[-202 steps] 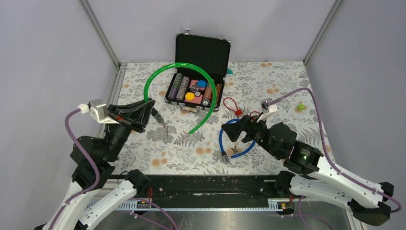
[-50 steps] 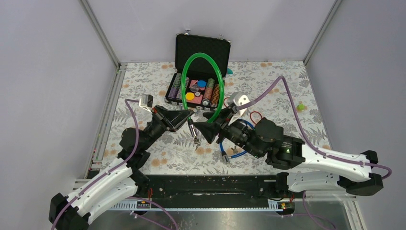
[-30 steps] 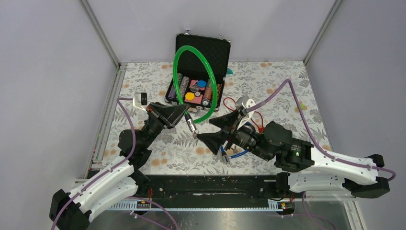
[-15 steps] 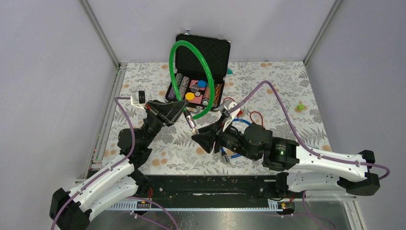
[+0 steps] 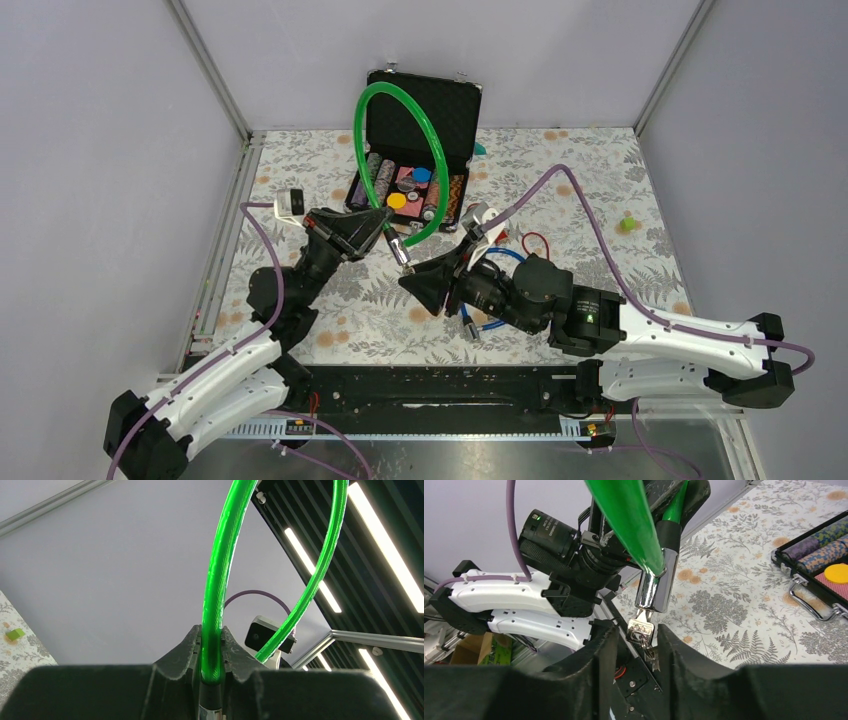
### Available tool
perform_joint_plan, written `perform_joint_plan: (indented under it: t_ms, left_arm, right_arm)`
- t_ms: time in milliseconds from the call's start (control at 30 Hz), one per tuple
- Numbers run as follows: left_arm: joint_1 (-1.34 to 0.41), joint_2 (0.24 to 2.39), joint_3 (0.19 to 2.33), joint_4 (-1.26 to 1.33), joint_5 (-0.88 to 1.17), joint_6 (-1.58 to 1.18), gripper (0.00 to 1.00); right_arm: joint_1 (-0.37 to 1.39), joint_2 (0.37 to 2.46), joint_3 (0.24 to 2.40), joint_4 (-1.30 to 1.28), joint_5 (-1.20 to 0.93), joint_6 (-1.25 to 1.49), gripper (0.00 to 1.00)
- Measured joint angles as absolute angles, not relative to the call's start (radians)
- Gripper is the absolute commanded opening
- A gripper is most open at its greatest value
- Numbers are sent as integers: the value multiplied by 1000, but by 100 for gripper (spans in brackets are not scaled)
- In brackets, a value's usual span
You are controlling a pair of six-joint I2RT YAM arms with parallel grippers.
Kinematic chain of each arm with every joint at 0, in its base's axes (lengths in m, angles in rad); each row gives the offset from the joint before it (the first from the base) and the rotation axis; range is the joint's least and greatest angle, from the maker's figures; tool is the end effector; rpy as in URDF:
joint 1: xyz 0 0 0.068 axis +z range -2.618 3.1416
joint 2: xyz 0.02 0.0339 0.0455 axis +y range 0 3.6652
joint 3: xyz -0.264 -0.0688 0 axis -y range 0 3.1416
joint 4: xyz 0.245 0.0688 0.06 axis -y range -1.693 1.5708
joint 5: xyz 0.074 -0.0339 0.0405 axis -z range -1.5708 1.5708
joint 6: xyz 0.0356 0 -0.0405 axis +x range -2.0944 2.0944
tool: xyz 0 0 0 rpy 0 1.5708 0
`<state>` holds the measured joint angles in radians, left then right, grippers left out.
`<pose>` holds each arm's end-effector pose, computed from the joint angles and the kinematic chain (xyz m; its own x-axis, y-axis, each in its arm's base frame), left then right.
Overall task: Lock with the key
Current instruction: Lock the lock.
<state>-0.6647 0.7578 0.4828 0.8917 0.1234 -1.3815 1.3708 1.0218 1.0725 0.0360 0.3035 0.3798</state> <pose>0.1307 -0.1080 0.3494 -0.5932 -0.7735 -0.2234 0.5771 -0.2150 -0.7878 0.0564 0.2247 0.4204 -0.3088 0.2573 -0.9157 -0.8201 0.4156 0.3934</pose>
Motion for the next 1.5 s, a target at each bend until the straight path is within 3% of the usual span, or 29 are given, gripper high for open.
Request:
perform_joint_plan:
  t_ms: [200, 367, 867, 933, 1000, 1033, 1100, 1267, 1500]
  left_arm:
    - [-664, 766, 483, 892, 122, -1386, 0]
    - [-664, 766, 484, 887, 112, -1385, 0]
    - [-664, 718, 555, 547, 50, -1320, 0]
    - [-663, 712, 556, 520, 37, -1314, 0]
    - [-664, 708, 556, 507, 32, -1308, 0]
    - [-664, 708, 556, 503, 31, -1306, 0]
    - [-664, 707, 557, 501, 31, -1305, 0]
    - [-664, 706, 564, 500, 35, -1298, 0]
    - [-664, 709, 586, 524, 55, -1299, 0]
  right_arm:
    - [1371, 1028, 1093, 16, 343, 402, 13]
    - [1371, 1042, 1116, -24, 382, 408, 0]
    - [1372, 1119, 1197, -176, 488, 212, 0]
    - [1372, 1137, 1220, -209, 497, 180, 21]
    - [1372, 1141, 1228, -227, 500, 167, 52]
    - [1372, 1140, 1229, -235, 498, 159, 62]
    - [1372, 1134, 1229, -258, 484, 145, 73]
    - [1372, 1086, 1223, -268, 429, 155, 77]
    - [1359, 1092, 1280, -284, 393, 262, 72]
